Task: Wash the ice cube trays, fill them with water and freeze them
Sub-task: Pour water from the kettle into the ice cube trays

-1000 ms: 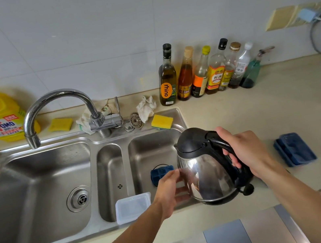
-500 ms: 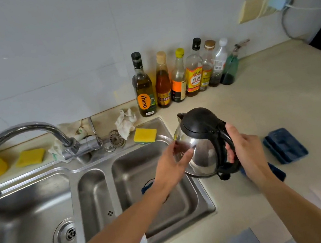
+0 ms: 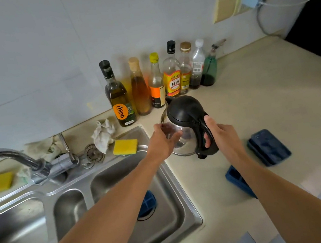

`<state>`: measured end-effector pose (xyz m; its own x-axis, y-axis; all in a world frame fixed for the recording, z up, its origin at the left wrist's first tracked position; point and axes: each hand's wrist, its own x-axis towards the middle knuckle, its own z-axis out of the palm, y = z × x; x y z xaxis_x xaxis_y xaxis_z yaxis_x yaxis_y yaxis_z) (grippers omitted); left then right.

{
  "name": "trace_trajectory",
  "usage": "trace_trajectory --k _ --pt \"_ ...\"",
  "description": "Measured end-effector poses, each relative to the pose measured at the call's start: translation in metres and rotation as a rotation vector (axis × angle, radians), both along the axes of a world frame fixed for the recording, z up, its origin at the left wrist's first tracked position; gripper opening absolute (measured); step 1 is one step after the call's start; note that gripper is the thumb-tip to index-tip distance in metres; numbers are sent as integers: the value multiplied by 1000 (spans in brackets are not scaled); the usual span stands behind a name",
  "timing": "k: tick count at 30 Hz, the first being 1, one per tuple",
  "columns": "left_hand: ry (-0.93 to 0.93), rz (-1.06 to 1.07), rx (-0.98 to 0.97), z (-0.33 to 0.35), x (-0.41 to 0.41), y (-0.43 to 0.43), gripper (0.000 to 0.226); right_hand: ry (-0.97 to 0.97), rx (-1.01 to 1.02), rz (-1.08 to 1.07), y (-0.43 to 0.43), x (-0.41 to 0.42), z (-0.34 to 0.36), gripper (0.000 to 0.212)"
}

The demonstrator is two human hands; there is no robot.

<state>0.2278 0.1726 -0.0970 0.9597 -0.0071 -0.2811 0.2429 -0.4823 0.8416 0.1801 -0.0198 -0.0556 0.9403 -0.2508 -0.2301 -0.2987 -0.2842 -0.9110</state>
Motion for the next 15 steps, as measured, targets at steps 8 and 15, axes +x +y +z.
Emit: trace_trajectory --k 8,15 --pt "111 68 167 15 -35 11 73 -65 -361 31 -12 2 16 42" --pt "205 313 230 -2 -149 83 15 -482 -502 232 10 -62 13 21"
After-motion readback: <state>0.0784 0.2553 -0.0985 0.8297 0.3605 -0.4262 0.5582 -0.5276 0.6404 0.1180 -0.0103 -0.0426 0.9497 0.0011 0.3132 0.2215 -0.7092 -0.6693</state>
